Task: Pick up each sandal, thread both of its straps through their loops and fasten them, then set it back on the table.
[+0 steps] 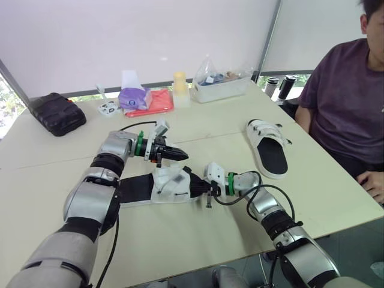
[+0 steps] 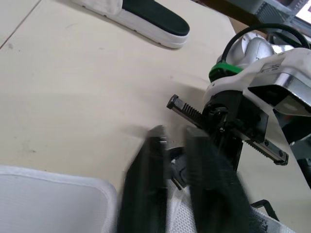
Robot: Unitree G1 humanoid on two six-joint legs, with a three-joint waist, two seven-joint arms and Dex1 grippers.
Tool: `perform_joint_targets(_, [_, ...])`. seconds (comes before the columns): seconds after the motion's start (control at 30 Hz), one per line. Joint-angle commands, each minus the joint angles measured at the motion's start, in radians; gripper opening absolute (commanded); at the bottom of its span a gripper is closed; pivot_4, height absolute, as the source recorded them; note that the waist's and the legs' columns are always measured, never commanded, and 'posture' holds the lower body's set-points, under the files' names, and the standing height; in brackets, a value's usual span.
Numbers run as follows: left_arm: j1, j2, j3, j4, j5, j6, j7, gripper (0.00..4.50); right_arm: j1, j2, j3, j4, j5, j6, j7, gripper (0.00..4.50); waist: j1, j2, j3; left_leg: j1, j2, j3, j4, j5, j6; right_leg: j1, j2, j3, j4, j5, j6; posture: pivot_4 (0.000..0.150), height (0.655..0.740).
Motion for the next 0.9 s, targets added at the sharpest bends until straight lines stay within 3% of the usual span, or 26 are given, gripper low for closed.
perform_joint_targets(0.03, [-0.019,0.005,0.002,-0.018,0.01,0.004,-0.029,2.77,0.046,-0.001,0.069,0.119,-0.099,0.046,-0.019,0.0,-0.001,0.0,0.0,0.0,0.0,0.0,0.0,0.0,0.0,0.0,0.0,0.0,0.0,0.0,0.0,0.15,0.74])
perform_joint_targets(0.13, [-0.021,-0.005,-0.002,-0.011,0.023,-0.007,-0.034,4.29,0.049,0.0,0.069,0.116,-0.099,0.046,-0.02,0.0,-0.004,0.0,0.0,0.0,0.0,0.0,0.0,0.0,0.0,0.0,0.0,0.0,0.0,0.0,0.0,0.15,0.74])
perform_joint_targets(0.17, [-0.022,-0.008,-0.005,-0.008,0.028,-0.008,-0.039,4.43,0.051,0.0,0.069,0.115,-0.099,0.047,-0.02,0.0,-0.005,0.0,0.0,0.0,0.0,0.0,0.0,0.0,0.0,0.0,0.0,0.0,0.0,0.0,0.0,0.15,0.74])
perform_joint_targets(0.67, [-0.015,-0.036,-0.086,0.024,0.11,-0.059,-0.107,4.43,0.077,-0.004,0.071,0.082,-0.098,0.056,-0.028,0.0,-0.006,0.0,0.0,0.0,0.0,0.0,0.0,0.0,0.0,0.0,0.0,0.0,0.0,0.0,0.0,0.15,0.74])
perform_joint_targets(0.77, [-0.019,-0.038,-0.074,0.032,0.114,-0.06,-0.1,3.69,0.077,-0.003,0.07,0.084,-0.098,0.055,-0.031,0.0,-0.006,0.0,0.0,0.0,0.0,0.0,0.0,0.0,0.0,0.0,0.0,0.0,0.001,0.0,0.0,0.15,0.74])
perform_joint_targets(0.9, [-0.018,-0.036,-0.071,0.03,0.113,-0.062,-0.103,1.86,0.074,-0.001,0.069,0.089,-0.098,0.054,-0.033,0.0,-0.006,0.0,0.0,0.0,0.0,0.0,0.0,0.0,0.0,0.0,0.0,0.0,0.001,0.0,0.0,0.15,0.74])
